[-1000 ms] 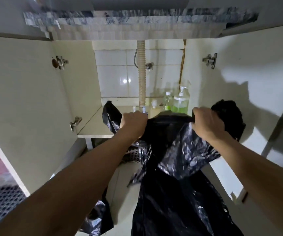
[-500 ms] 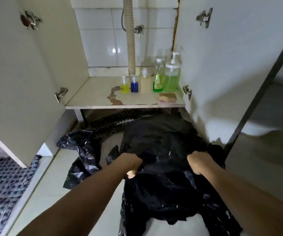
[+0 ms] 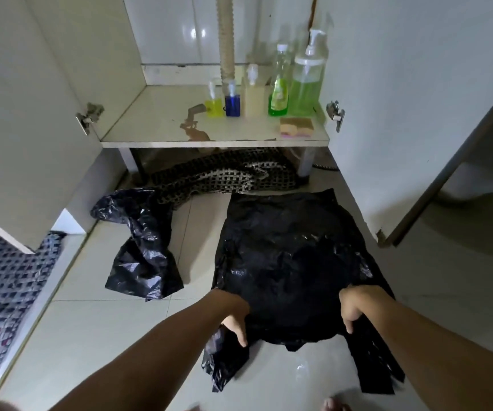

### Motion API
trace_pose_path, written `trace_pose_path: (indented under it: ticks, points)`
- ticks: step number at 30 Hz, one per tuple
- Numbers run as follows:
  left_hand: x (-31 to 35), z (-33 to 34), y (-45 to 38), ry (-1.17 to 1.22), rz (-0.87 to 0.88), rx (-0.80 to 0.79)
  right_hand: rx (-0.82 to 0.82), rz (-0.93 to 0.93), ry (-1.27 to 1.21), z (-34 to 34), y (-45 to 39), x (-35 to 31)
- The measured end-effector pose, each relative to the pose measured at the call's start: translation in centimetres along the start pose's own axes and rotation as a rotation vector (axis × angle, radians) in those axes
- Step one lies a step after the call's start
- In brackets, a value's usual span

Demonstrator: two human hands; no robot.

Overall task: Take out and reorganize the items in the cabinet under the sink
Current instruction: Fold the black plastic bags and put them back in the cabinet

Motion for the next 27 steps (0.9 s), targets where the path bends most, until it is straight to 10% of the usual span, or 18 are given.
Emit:
trace_pose_path:
  ticks: [13, 27]
  points:
    - [-21.5, -16.0, 7.4, 0.362, -0.279, 0.608, 0.465, -0.531, -0.381, -22.4, 4.4, -20.3]
    - [-32.8, 6.9, 4.5, 1.342, -0.674, 0.234, 0.207, -0.526, -0.745, -13.1, -3.0, -36.8]
Point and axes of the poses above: each hand's wrist, its own y-axis away from the middle knuckle, its own z-axis out of the palm, x = y × z, the point moved 9 cm from there along -y, towards the middle knuckle, and after that the axes turned 2 degrees about y, right-handed, at the moved point
